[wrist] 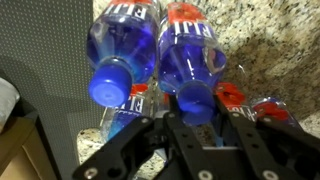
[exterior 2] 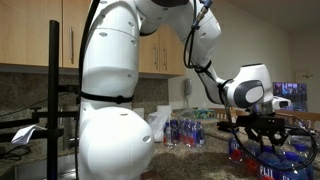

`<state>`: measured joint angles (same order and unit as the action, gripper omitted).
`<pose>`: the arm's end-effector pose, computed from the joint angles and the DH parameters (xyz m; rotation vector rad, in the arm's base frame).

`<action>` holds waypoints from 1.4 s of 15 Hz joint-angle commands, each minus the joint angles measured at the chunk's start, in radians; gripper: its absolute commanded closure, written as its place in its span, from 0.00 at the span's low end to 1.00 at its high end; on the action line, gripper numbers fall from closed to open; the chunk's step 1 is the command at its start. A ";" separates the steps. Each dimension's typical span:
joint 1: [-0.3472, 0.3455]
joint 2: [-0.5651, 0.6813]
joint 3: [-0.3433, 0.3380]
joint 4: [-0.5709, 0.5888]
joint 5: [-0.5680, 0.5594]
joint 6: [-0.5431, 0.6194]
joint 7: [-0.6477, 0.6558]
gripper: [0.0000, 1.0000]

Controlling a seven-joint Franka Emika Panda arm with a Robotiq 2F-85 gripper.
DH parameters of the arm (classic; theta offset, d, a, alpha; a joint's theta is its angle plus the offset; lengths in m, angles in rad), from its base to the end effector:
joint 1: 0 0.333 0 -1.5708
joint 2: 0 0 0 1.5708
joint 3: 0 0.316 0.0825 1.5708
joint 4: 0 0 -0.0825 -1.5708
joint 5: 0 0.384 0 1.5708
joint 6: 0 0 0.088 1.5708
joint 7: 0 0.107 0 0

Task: Arrange some of the bottle on the counter

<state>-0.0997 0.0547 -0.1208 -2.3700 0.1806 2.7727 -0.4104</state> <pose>0.5183 -0.1240 0.3380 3.0667 0.0524 0.5542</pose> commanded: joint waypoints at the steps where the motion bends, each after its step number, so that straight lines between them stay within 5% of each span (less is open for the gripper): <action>1: -0.016 -0.009 0.003 0.021 -0.039 -0.019 0.051 0.34; 6: -0.007 -0.023 -0.007 0.063 -0.139 -0.016 0.174 0.03; 11: 0.045 -0.107 0.039 0.064 -0.307 -0.052 0.398 0.00; 16: 0.145 -0.168 0.198 0.069 -0.417 -0.189 0.718 0.00; 21: 0.258 -0.115 0.390 0.200 -0.515 -0.379 1.072 0.00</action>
<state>0.1147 -0.0968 0.1907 -2.2491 -0.2700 2.4952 0.4893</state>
